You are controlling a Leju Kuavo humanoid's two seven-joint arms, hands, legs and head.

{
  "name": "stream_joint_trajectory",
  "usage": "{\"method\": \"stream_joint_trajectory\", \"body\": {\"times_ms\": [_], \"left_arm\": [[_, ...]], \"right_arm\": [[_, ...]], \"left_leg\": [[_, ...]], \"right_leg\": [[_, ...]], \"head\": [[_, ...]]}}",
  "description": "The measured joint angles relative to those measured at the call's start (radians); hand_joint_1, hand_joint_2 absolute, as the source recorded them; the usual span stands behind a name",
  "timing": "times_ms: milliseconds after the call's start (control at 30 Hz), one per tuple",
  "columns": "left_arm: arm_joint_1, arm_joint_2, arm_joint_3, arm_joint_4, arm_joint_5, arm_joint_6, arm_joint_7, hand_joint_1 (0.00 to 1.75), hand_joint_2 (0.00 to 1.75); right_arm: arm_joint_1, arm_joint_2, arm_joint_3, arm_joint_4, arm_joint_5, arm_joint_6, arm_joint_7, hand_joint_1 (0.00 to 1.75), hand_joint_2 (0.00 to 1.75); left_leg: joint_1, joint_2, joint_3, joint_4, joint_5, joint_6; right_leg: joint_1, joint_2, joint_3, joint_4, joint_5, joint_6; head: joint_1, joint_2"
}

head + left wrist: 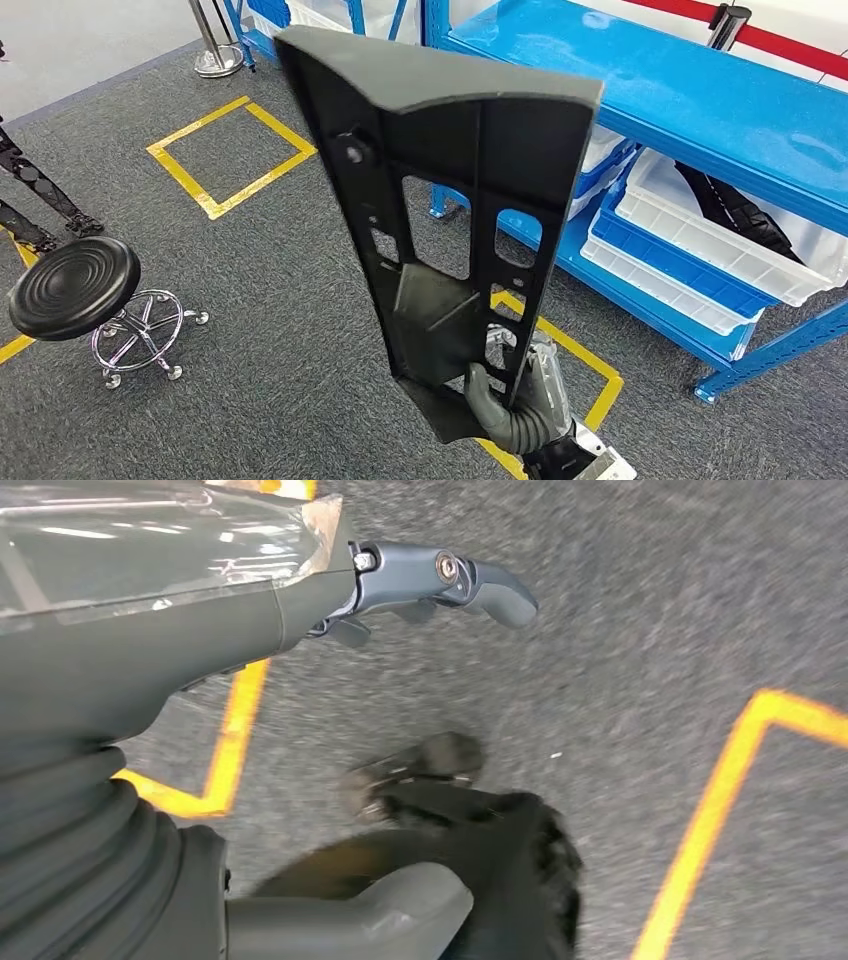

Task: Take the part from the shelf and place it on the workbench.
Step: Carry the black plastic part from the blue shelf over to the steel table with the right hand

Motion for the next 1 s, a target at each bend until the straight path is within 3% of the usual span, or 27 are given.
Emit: {"method": "stream_joint_trajectory", "body": {"times_ms": [67,100,133,200,267,300,400,467,533,600,633,667,733,767,833,900,933,1000], "left_arm": [[-0.012,-0.007,0.01,-0.001,0.039,0.002,-0.002,0.0,1.75],[-0.014,-0.01,0.018,-0.002,0.057,0.0,-0.002,0.0,1.75],[-0.015,-0.012,0.026,-0.002,0.069,-0.003,-0.001,0.0,1.75],[-0.014,-0.014,0.039,-0.002,0.079,-0.007,0.003,0.0,1.75],[-0.017,-0.016,0.049,-0.002,0.082,-0.007,0.013,0.0,1.75],[-0.019,-0.016,0.053,-0.003,0.083,-0.007,0.017,0.0,1.75],[-0.017,-0.012,0.059,-0.003,0.083,-0.003,0.017,0.0,1.75],[-0.016,-0.007,0.067,-0.003,0.09,-0.002,0.006,0.0,1.75],[-0.017,0.001,0.083,-0.004,0.102,-0.007,-0.007,0.0,1.75],[-0.015,0.01,0.099,-0.005,0.107,-0.009,-0.016,0.0,1.75],[-0.013,0.014,0.105,-0.005,0.106,-0.009,-0.018,0.0,1.75],[-0.011,0.017,0.109,-0.005,0.106,-0.008,-0.019,0.0,1.75],[-0.009,0.021,0.114,-0.007,0.106,-0.008,-0.02,0.0,1.75],[-0.008,0.022,0.115,-0.008,0.105,-0.008,-0.02,0.0,1.75],[-0.006,0.024,0.119,-0.011,0.105,-0.008,-0.021,0.0,1.75],[0.0,0.027,0.124,-0.012,0.105,-0.008,-0.022,0.0,1.75],[0.002,0.028,0.126,-0.012,0.104,-0.008,-0.022,0.0,1.75],[0.003,0.031,0.128,-0.012,0.104,-0.008,-0.022,0.0,1.75]], "right_arm": [[0.016,0.004,-0.003,-0.01,0.012,0.027,-0.009,1.75,1.75],[0.024,0.004,-0.005,-0.013,0.018,0.032,-0.013,1.75,1.75],[0.03,0.005,-0.007,-0.016,0.023,0.035,-0.017,1.75,1.75],[0.039,0.006,-0.012,-0.024,0.026,0.036,-0.021,1.75,1.75],[0.044,0.006,-0.018,-0.038,0.03,0.035,-0.023,1.75,1.75],[0.047,0.006,-0.021,-0.045,0.032,0.033,-0.024,1.75,1.75],[0.052,0.004,-0.025,-0.064,0.027,0.028,-0.031,1.75,1.75],[0.05,0.003,-0.025,-0.069,0.007,0.028,-0.034,1.75,1.75],[0.045,0.003,-0.024,-0.066,-0.022,0.031,-0.035,1.75,1.75],[0.037,0.004,-0.023,-0.054,-0.047,0.034,-0.034,1.75,1.75],[0.031,0.005,-0.022,-0.048,-0.054,0.035,-0.034,1.75,1.75],[0.024,0.007,-0.022,-0.043,-0.057,0.035,-0.034,1.75,1.75],[0.012,0.009,-0.022,-0.038,-0.058,0.036,-0.033,1.75,1.75],[0.008,0.011,-0.022,-0.036,-0.058,0.037,-0.033,1.75,1.75],[0.001,0.014,-0.022,-0.033,-0.058,0.037,-0.033,1.75,1.75],[-0.003,0.017,-0.022,-0.033,-0.058,0.037,-0.032,1.75,1.75],[-0.005,0.019,-0.022,-0.032,-0.058,0.038,-0.032,1.75,1.75],[-0.008,0.024,-0.022,-0.032,-0.058,0.039,-0.032,1.75,1.75]], "left_leg": [[0.006,0.029,-0.058,0.119,-0.049,-0.007],[0.009,0.032,-0.072,0.151,-0.056,-0.009],[0.011,0.034,-0.066,0.146,-0.045,-0.011],[0.014,0.052,0.001,0.037,0.002,-0.012],[0.01,0.078,0.061,-0.066,0.028,-0.007],[0.006,0.084,0.072,-0.089,0.028,-0.001],[-0.003,0.064,0.071,-0.1,0.035,0.024],[-0.002,0.048,0.075,-0.113,0.046,0.04],[-0.002,0.031,0.074,-0.117,0.053,0.05],[-0.005,0.009,0.071,-0.117,0.055,0.053],[-0.006,-0.003,0.07,-0.116,0.056,0.053],[-0.007,-0.016,0.07,-0.116,0.056,0.053],[-0.009,-0.041,0.071,-0.115,0.057,0.05],[-0.01,-0.053,0.07,-0.113,0.057,0.047],[-0.012,-0.072,0.064,-0.112,0.059,0.037],[-0.009,-0.082,0.059,-0.111,0.06,0.026],[-0.008,-0.07,0.054,-0.102,0.053,0.021],[-0.005,-0.021,0.022,-0.033,0.011,0.011]], "right_leg": [[0.007,-0.025,-0.002,0.0,-0.002,-0.009],[0.009,-0.037,-0.003,0.0,-0.002,-0.01],[0.01,-0.047,-0.003,0.0,-0.002,-0.01],[0.012,-0.064,-0.002,0.0,-0.002,-0.009],[0.017,-0.077,0.001,-0.001,-0.003,-0.005],[0.019,-0.084,0.002,-0.002,-0.003,-0.002],[0.019,-0.098,0.004,-0.003,-0.005,0.016],[0.018,-0.069,-0.014,0.038,-0.03,0.018],[0.015,-0.027,-0.069,0.153,-0.086,0.008],[0.014,-0.012,-0.123,0.263,-0.125,0.005],[0.014,-0.01,-0.128,0.272,-0.122,0.01],[0.014,-0.006,-0.112,0.24,-0.103,0.017],[0.013,0.022,-0.045,0.103,-0.048,0.029],[0.013,0.037,-0.018,0.043,-0.027,0.029],[0.015,0.051,0.006,-0.008,-0.01,0.018],[0.014,0.033,0.011,-0.013,-0.005,0.005],[0.012,0.024,0.014,-0.016,-0.003,-0.001],[0.009,0.004,0.019,-0.022,-0.002,-0.014]], "head": [[-0.003,0.0],[-0.003,0.0],[-0.003,0.0],[-0.003,0.0],[-0.002,0.0],[0.0,0.0],[0.004,0.0],[0.005,0.0],[0.009,0.0],[0.011,0.0],[0.011,0.0],[0.011,0.0],[0.012,0.0],[0.012,0.0],[0.011,0.0],[0.011,0.0],[0.011,0.0],[0.006,0.0]]}}
